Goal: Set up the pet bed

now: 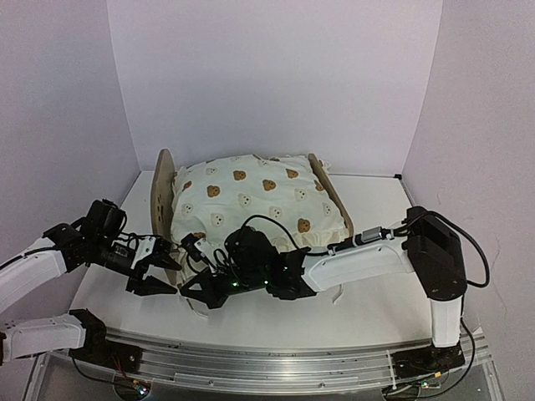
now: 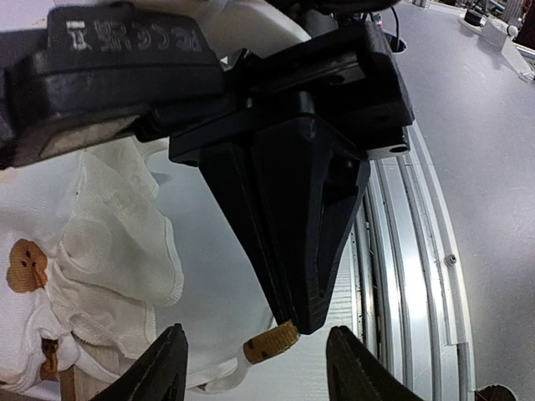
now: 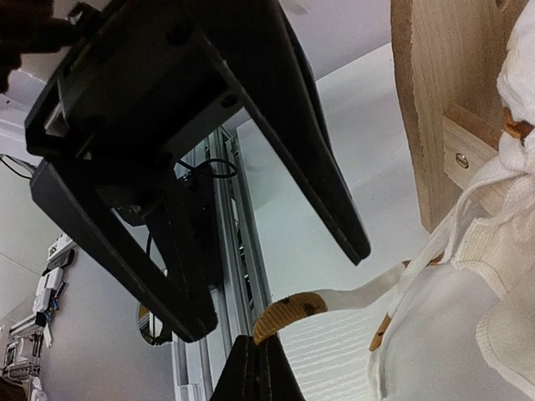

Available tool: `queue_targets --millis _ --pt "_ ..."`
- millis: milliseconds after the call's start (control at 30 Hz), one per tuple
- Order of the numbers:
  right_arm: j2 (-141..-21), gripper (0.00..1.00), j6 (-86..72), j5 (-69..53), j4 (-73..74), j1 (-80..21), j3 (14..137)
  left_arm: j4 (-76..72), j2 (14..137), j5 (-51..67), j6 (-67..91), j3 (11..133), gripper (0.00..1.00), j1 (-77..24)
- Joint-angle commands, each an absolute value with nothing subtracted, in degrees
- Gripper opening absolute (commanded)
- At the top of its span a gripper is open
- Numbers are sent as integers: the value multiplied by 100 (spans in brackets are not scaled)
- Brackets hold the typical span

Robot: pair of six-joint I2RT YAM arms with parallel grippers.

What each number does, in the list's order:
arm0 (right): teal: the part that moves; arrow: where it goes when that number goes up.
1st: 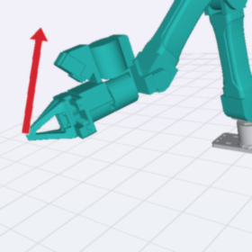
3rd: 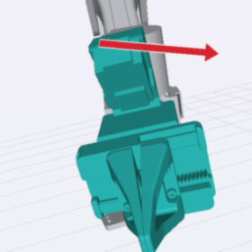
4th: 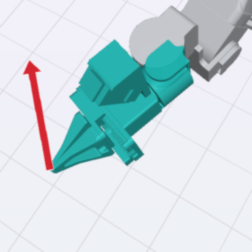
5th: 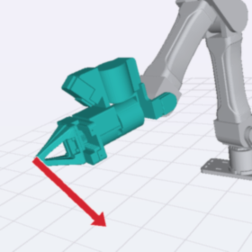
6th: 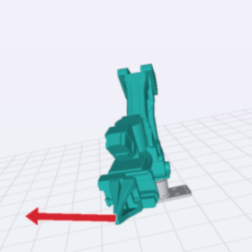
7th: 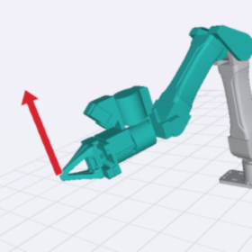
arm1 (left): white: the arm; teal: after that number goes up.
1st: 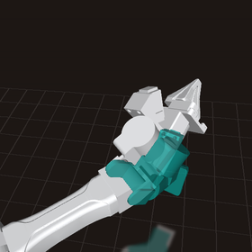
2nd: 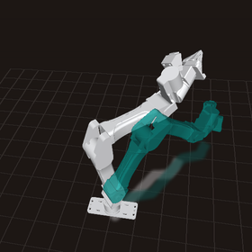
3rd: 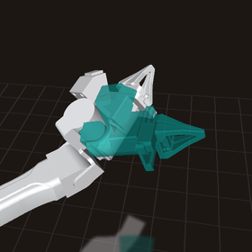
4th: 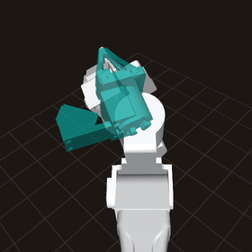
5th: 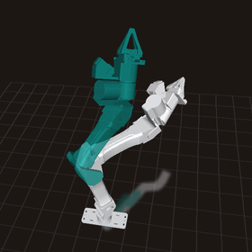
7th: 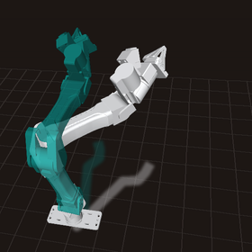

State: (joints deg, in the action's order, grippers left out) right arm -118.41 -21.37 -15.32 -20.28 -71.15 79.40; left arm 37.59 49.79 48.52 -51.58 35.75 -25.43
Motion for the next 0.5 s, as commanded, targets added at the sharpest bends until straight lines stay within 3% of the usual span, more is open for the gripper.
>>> queue_targets --millis 0,267,467 --pt "-11962 0 -2190 -1707 -2285 -7043 8211 3849 5052 4759 -5395 3508 49 -2523" --pt "-12045 0 -2292 -1826 -2340 -6953 8337 4009 5152 4665 -5849 3504 37 -2531" --pt "-12076 0 -2334 -1899 -2389 -6903 8340 3997 5214 4564 -5902 3506 21 -2535"
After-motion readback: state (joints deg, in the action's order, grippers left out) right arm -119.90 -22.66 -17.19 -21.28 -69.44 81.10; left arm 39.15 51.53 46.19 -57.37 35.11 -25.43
